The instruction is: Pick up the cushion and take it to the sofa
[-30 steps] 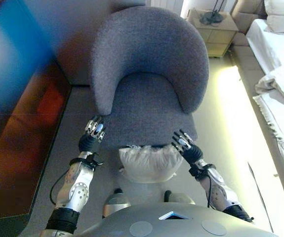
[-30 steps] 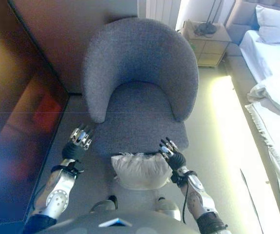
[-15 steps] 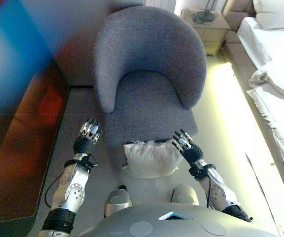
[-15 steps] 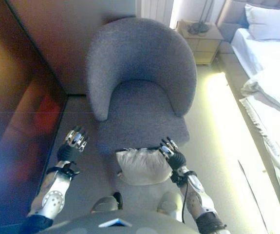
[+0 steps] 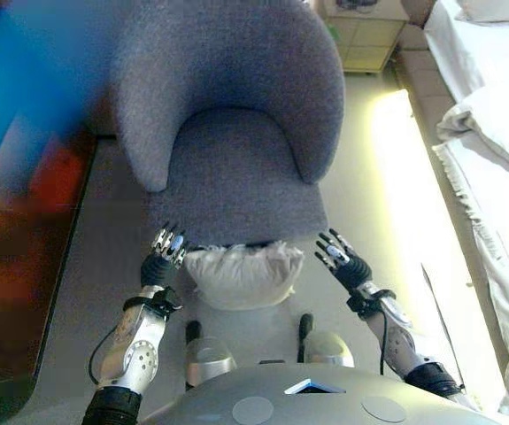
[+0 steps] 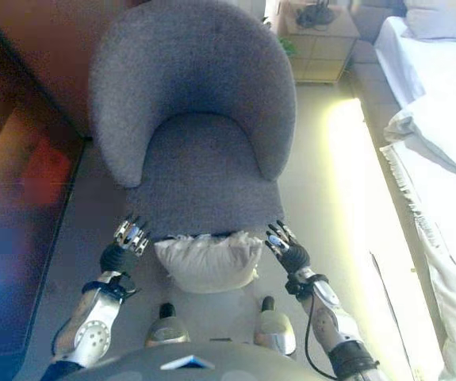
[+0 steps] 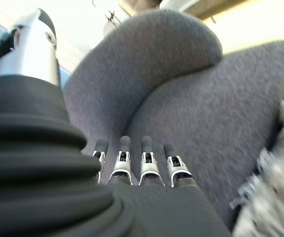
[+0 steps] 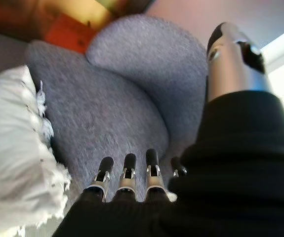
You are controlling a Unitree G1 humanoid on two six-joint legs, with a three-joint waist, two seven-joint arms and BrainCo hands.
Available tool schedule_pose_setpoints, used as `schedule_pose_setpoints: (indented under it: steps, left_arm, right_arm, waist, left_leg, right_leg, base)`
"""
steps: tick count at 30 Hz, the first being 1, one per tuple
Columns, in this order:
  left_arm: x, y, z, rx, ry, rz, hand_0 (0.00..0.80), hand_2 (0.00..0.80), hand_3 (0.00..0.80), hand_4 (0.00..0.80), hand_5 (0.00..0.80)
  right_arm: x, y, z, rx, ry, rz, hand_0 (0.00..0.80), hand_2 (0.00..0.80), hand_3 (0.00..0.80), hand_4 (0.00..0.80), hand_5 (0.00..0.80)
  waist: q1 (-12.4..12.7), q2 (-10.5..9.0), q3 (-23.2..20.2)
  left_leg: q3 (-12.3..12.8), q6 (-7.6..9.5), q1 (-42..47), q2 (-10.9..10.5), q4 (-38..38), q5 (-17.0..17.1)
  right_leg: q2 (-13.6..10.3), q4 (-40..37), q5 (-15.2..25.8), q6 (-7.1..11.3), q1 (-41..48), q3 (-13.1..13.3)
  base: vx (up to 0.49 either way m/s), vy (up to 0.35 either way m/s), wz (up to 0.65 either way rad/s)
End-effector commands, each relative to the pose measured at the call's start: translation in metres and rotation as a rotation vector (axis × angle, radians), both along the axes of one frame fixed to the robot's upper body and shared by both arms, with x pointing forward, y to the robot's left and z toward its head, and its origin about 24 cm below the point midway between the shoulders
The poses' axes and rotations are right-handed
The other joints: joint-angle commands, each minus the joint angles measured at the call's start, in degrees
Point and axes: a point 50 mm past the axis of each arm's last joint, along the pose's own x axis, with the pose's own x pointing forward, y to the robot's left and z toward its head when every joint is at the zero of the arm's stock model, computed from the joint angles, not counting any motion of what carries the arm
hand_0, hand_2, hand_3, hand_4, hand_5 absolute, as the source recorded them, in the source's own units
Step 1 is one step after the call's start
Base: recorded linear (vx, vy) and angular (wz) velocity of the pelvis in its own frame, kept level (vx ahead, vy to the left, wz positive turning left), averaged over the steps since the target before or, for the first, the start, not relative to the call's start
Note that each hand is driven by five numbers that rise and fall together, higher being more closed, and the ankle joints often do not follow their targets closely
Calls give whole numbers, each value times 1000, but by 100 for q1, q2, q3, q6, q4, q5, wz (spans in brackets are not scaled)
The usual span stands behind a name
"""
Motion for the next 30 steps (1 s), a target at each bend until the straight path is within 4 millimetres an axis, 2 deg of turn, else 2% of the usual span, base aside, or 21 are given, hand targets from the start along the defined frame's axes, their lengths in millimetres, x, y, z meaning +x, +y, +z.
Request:
schedule_pose_setpoints:
  steps: [1,4,8,14,16,21,22,23,25,30]
  left_arm:
    - [10,3,24,12,-119,-19,0,0,0,0,0]
    - [7,6,23,7,-108,12,0,0,0,0,0]
    - [3,8,22,-1,-102,41,0,0,0,0,0]
    - [7,-1,17,-40,-97,23,0,0,0,0,0]
    - [7,-5,15,-42,-92,2,0,0,0,0,0]
    - [14,-10,17,-3,-93,-30,0,0,0,0,0]
    - [17,-10,18,31,-97,-57,0,0,0,0,0]
    - [20,-8,17,70,-98,-71,0,0,0,0,0]
    - [20,-4,17,104,-97,-71,0,0,0,0,0]
    - [23,14,21,247,-91,-41,0,0,0,0,0]
  right_arm:
    - [13,9,25,64,-152,4,0,0,0,0,0]
    - [9,11,25,52,-135,29,0,0,0,0,0]
    - [3,12,21,46,-120,69,0,0,0,0,0]
    - [10,8,23,3,-132,61,0,0,0,0,0]
    - [10,5,22,1,-136,44,0,0,0,0,0]
    - [15,3,25,-13,-167,7,0,0,0,0,0]
    - [16,1,26,-14,-178,-15,0,0,0,0,0]
    - [16,0,27,-17,-180,-29,0,0,0,0,0]
    - [15,1,27,-5,-173,-42,0,0,0,0,0]
    - [13,5,25,35,-166,-62,0,0,0,0,0]
  waist:
    - [11,-93,-181]
    - [-63,7,-205]
    - [-54,65,-224]
    - [-44,81,-108]
    - [4,126,-68]
    - [164,248,-14]
    - [180,256,24]
    - [167,235,22]
    - [163,203,-1]
    - [179,136,-95]
  left_leg:
    - [69,30,185,107,583,-321]
    - [-32,-24,250,124,590,-188]
    - [-160,-98,231,180,720,89]
    - [-148,-158,-302,246,1811,395]
    - [-121,-144,-329,197,1552,363]
    - [-128,-155,-351,-71,92,338]
    - [-69,-180,-448,-86,64,363]
    - [-61,-123,-466,-142,153,266]
    - [-99,-45,-452,-259,219,153]
    - [79,142,-351,-432,261,-49]
  right_leg:
    - [-232,449,94,37,-599,168]
    - [-103,517,-26,-60,-613,296]
    - [33,517,-148,-203,-533,262]
    - [139,630,-310,-487,-470,111]
    - [84,698,-374,-441,-417,-46]
    - [-93,709,-470,-185,-326,-252]
    - [-155,744,-498,-144,-290,-336]
    - [-229,740,-481,-113,-273,-356]
    - [-371,740,-421,4,-227,-339]
    - [-712,624,-247,240,-78,-311]
  base:
    - [79,-57,9]
    - [76,-35,2]
    - [57,-54,3]
    - [27,-57,22]
    - [83,109,38]
    - [69,181,13]
    - [52,212,-3]
    - [68,200,9]
    - [113,182,14]
    - [123,141,-4]
